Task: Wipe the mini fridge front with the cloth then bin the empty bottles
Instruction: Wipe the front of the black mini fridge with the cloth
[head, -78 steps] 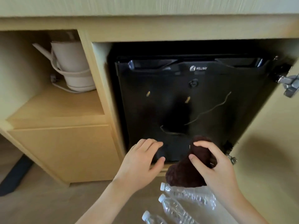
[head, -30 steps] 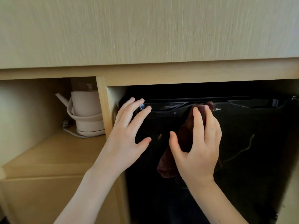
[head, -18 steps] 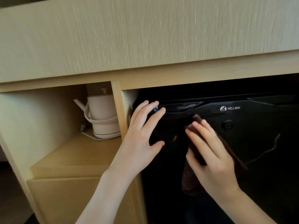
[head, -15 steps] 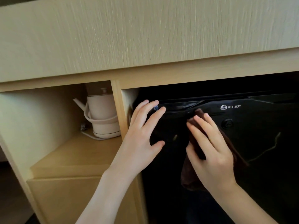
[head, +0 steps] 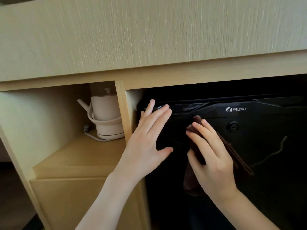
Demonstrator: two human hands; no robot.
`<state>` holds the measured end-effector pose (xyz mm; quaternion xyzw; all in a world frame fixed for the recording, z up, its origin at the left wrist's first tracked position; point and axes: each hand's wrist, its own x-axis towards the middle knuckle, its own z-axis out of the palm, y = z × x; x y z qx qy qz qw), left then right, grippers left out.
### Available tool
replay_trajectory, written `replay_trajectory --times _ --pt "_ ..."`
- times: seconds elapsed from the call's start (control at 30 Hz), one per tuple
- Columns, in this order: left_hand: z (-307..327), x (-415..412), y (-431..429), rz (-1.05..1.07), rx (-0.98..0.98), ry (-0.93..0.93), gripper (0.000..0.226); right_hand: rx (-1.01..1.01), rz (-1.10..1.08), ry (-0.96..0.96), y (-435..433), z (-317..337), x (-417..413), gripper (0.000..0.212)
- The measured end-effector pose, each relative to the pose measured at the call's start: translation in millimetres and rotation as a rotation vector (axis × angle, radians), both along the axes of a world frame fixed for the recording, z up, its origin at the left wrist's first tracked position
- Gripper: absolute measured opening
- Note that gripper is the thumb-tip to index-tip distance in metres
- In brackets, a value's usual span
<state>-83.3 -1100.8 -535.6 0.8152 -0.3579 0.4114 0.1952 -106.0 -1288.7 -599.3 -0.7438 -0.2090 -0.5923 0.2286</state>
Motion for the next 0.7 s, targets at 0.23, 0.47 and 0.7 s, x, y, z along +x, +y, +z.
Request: replay_trajectory --times 0.23,0.47,0.7 --pt "-1.2 4.7 2.9 -0.001 0.025 -0.037 0.090 -0.323 -0.009 0.109 -4.3 -10.5 -6.8 0.043" --pt "-3.9 6.9 -8.1 0.049 0.055 -0.135 0.094 0.027 -0.010 0.023 -19.0 4.6 -5.9 0.045" --pt "0.4 6.1 -4.9 0.041 0.076 -0.146 0.083 -0.229 0.028 0.044 11.3 -4.9 -4.9 0.031"
